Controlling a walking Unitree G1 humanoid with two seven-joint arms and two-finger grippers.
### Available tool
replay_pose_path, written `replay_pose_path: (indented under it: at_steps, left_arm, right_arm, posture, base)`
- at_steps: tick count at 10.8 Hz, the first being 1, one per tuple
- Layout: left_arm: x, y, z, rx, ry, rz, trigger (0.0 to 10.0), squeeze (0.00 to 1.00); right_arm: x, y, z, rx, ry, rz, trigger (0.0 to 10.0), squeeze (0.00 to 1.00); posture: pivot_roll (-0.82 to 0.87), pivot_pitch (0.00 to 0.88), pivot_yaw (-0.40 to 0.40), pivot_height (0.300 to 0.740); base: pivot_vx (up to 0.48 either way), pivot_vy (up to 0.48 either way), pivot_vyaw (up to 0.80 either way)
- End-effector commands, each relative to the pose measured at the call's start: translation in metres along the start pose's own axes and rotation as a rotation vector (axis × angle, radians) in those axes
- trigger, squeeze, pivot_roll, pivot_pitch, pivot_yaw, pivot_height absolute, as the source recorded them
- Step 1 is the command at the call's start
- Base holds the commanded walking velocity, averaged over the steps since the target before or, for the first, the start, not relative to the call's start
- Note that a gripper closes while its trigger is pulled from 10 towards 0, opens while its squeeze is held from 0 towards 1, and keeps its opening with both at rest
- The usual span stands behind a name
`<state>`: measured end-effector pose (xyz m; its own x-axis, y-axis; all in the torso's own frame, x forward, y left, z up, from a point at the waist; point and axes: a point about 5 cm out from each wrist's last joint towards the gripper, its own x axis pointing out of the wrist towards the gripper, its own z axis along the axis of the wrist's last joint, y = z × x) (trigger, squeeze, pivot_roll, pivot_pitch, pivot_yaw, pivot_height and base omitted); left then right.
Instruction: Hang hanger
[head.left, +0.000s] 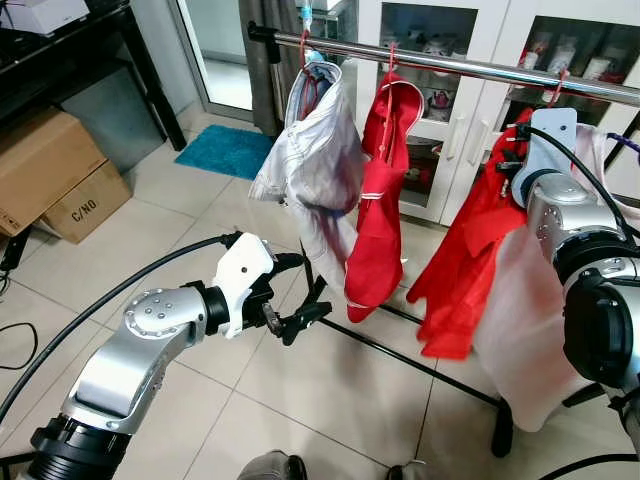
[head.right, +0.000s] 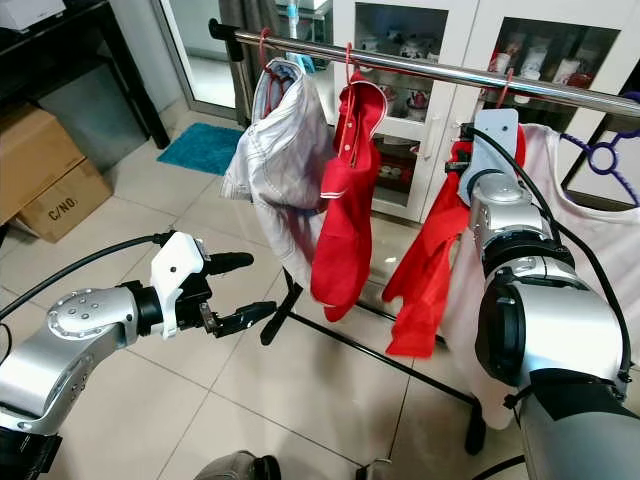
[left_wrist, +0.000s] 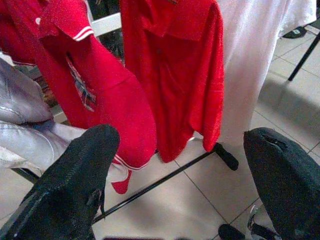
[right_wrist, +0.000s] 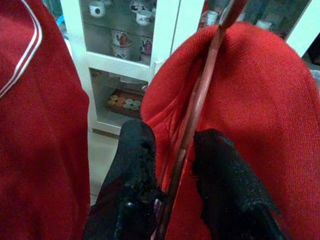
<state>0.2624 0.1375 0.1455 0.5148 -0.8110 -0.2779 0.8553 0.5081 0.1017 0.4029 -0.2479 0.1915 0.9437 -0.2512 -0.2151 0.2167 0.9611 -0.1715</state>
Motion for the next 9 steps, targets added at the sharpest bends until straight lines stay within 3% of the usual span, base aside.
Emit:
replay_pose_path:
  at_steps: [1, 4, 7, 9]
  left_arm:
    - [-0.003, 0.003, -0.001, 0.018, 0.012, 0.02, 10.0, 0.27]
    - [-0.003, 0.005, 0.0, 0.025, 0.016, 0.018, 10.0, 0.28]
    - [-0.002, 0.006, 0.0, 0.03, 0.016, 0.02, 10.0, 0.28]
    - [0.0, 0.007, 0.002, 0.032, 0.01, 0.019, 10.0, 0.28]
  right_arm:
    - [0.0, 0.0, 0.006, 0.001, -0.023, -0.008, 6.6, 0.0]
    - [0.0, 0.002, 0.001, -0.029, -0.001, -0.004, 0.0, 0.0]
    - [0.0, 0.001, -0.004, -0.046, 0.029, -0.008, 0.0, 0.0]
    - [0.0, 0.004, -0.003, 0.005, 0.025, 0.014, 0.0, 0.0]
  posture:
    - [-0.02, 0.049, 0.067, 0.74]
    - [-0.01, 0.043, 0.068, 0.74]
    - [-0.01, 0.043, 0.071, 0.74]
    - [-0.02, 0.042, 0.076, 0.74]
  base:
    - [0.0, 0.0, 0.0]
    - [0.0, 0.0, 0.0]
    - [0.0, 0.0, 0.0]
    - [0.0, 0.0, 0.0]
